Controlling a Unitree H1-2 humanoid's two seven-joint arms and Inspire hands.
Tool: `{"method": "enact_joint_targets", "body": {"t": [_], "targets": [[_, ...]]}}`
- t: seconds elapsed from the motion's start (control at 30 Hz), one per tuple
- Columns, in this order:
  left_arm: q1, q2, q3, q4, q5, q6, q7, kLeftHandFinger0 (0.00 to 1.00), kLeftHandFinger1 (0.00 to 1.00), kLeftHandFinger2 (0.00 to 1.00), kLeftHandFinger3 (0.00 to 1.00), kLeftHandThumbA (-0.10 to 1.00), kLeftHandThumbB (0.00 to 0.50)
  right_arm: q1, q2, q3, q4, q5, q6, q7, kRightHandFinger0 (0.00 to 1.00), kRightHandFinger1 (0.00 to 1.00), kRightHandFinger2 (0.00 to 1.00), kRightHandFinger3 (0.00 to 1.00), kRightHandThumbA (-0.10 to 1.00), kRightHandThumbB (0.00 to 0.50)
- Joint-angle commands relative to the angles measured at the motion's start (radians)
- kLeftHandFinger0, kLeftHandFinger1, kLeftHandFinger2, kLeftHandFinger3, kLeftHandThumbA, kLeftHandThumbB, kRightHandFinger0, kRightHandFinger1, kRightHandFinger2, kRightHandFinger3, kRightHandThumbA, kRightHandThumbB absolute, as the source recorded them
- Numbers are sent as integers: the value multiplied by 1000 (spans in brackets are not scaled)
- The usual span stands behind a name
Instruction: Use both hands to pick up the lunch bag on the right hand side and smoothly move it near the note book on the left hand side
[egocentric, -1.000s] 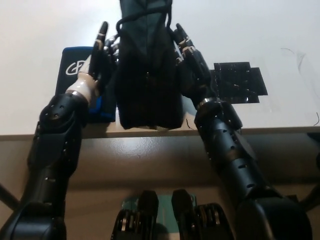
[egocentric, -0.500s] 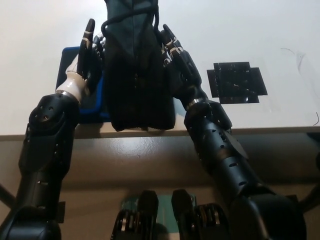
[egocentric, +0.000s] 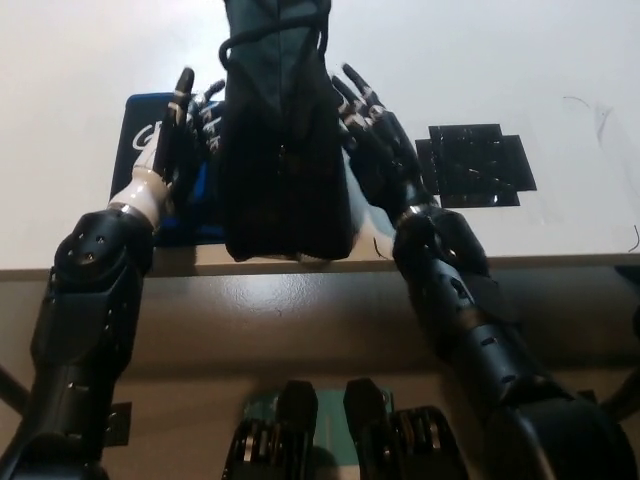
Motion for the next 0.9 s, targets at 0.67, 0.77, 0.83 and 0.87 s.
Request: {"method": "enact_joint_targets", "body": {"t": [0.67,0.77,0.83,0.87], "targets": [[359,120,2,-670,38,6,-22,1000,1000,1000,1000,1000,370,497,-176,59,-948,-299,-14,-90,1000,1000,1000,1000,1000,335],[467,125,11,-735,-2,-16,-49,1000,1000,1000,1000,1000,378,599,-188,67,-1006,-327,-31,-80,1000,1000,1000,1000,1000,318],[516,123,17,-759,-10,-35,-51,1000,1000,1000,1000,1000,361,643,-195,70,-1029,-350,-38,-81,1000,1000,1000,1000,1000,323],[533,120,22,-765,-16,-45,-48,1000,1000,1000,1000,1000,358,660,-199,71,-1037,-358,-36,-83,1000,1000,1000,1000,1000,325]]}}
